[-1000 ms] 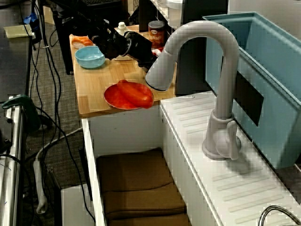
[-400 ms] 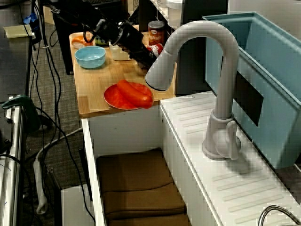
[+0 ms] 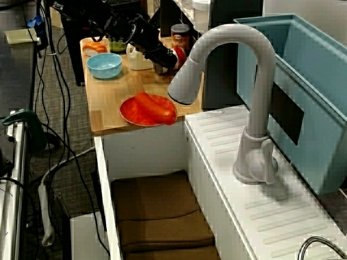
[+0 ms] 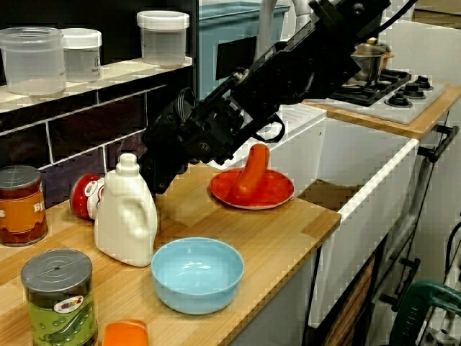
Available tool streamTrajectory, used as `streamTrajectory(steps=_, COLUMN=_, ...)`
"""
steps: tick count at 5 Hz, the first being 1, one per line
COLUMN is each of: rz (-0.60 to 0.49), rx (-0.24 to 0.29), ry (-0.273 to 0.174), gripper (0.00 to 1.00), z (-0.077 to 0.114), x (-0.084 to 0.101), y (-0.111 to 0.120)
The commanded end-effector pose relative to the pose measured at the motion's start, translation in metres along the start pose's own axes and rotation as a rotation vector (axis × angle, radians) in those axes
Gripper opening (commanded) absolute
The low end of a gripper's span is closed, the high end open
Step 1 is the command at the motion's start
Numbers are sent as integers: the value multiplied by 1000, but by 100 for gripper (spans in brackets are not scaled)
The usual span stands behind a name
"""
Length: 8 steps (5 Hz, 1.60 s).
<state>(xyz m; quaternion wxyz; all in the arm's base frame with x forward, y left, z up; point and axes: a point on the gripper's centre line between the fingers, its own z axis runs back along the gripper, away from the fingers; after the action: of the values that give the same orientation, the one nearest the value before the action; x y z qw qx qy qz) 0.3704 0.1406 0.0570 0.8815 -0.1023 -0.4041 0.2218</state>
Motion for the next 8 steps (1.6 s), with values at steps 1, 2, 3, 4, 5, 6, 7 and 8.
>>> streamTrajectory(steps=1, rz=-3, rx=31, ry=-115, gripper=0, z=19, x=26, y=11)
streamTrajectory(steps=2, rz=2, rx=60, ry=-129, gripper=0, z=16, x=27, y=19)
streamTrajectory(steps=3, rz=8, rx=74, ry=-139, gripper=0, z=16, x=29, y=25)
streamTrajectory(steps=4, rz=12, rx=88, ry=-154, gripper=0, z=19, x=32, y=32)
streamTrajectory(steps=5, rz=13, rx=108, ry=-170, gripper=0, z=19, x=34, y=39)
streamTrajectory(steps=6, rz=29, rx=127, ry=-183, gripper=0, z=19, x=41, y=49)
streamTrajectory(steps=7, rz=36, rx=137, ry=-193, gripper=0, z=19, x=45, y=54)
streamTrajectory(steps=8, rz=45, rx=140, ry=-192, gripper=0, z=19, x=48, y=57)
